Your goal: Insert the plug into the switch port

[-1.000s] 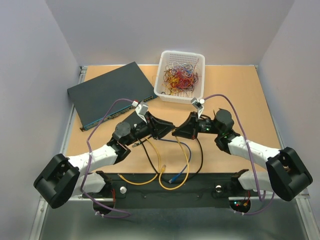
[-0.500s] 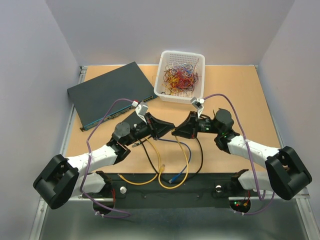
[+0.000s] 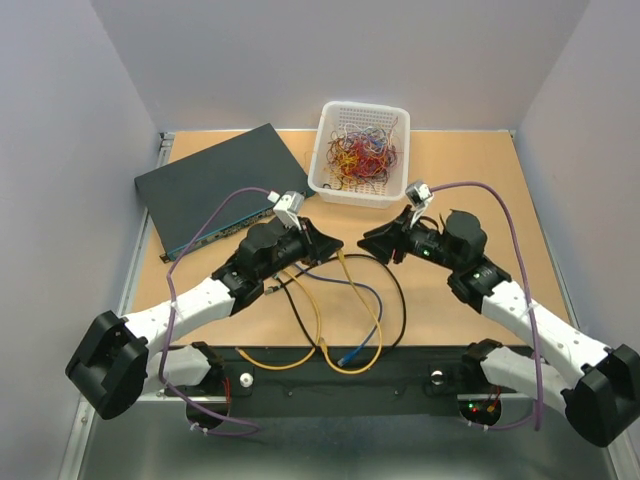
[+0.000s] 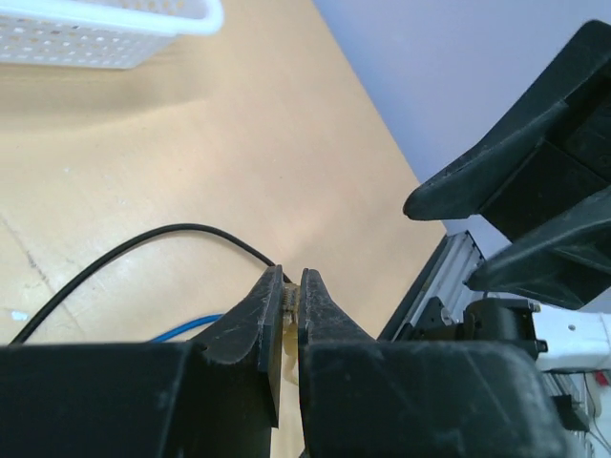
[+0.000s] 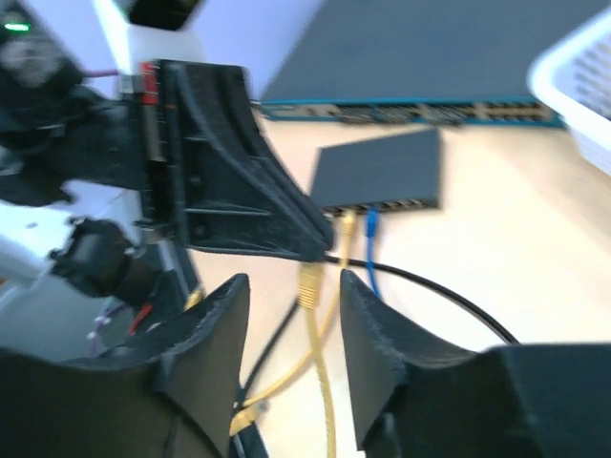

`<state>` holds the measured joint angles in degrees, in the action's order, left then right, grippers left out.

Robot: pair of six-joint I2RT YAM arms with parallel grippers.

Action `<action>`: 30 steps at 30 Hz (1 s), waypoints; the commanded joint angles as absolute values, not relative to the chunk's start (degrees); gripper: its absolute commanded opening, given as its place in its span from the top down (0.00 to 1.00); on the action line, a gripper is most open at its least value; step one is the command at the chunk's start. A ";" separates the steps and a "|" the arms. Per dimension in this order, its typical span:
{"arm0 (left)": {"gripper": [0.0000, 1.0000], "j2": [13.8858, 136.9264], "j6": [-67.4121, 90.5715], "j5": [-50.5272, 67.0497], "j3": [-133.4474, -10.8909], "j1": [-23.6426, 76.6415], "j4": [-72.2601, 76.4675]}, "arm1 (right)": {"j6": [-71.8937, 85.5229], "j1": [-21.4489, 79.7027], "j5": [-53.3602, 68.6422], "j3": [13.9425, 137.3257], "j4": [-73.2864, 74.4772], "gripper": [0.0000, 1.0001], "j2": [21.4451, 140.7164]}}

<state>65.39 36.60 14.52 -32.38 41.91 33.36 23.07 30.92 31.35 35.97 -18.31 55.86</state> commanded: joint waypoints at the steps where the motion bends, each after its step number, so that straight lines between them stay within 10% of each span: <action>1: 1.00 65.21 39.28 10.73 -36.73 41.84 27.61 | 18.99 32.42 19.62 39.72 -7.75 0.60 57.29; 18: 1.00 67.94 41.48 7.03 -40.08 41.84 23.29 | 14.33 45.88 4.57 46.58 -4.83 0.49 68.29; 30: 1.00 68.03 41.31 7.21 -40.08 41.84 23.64 | 13.89 46.41 3.78 48.60 -4.92 0.61 72.60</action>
<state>68.58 41.23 7.16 -37.56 41.91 21.52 14.81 45.78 5.10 46.24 -3.44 72.79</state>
